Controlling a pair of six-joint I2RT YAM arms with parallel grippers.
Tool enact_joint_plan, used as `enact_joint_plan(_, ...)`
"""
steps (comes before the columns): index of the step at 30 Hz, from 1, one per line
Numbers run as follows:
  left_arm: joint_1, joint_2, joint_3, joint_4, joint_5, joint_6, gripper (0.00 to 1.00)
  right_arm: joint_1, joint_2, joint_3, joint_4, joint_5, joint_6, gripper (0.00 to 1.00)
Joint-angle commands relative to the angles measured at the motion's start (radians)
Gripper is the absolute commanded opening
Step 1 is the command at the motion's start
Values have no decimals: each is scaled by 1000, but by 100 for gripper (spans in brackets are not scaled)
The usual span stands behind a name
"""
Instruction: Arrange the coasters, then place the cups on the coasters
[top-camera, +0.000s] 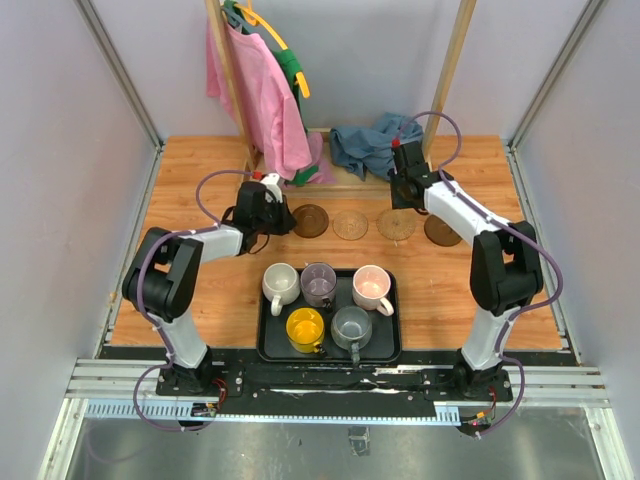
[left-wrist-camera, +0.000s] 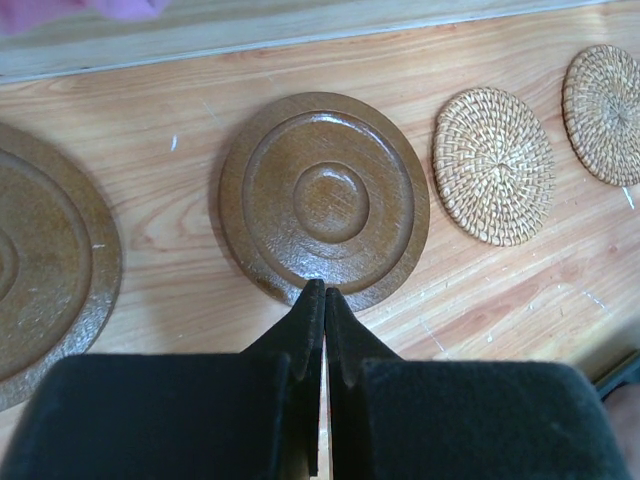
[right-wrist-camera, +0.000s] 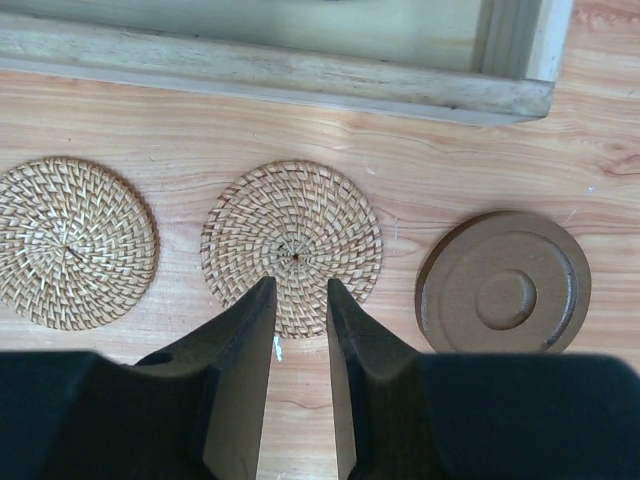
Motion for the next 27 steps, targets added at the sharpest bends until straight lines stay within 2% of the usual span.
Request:
enact_joint_plan(1,-15,41,45,46,55,39,2,14,-30,-41,-30,33,4,29)
enact_joint_plan(8,-57,101,94,40,47,63,3,15,-32,-98,-25,15,28,29)
enact_joint_plan(16,-67,183,183,-46,-160,38,2,14,-72,-132,-11,40,28,28)
enact_joint_plan(18,-67,206,206,-76,-184,39,2,11,-86,-140,-7,60,30,25)
enact_joint_plan(23,-67,247,242,-141,-216,42,2,-28,-109,-166,3,65,54,6)
enact_joint_plan(27,-68,257,257,-205,-274,44,1,-69,-118,-179,4,54,81,3)
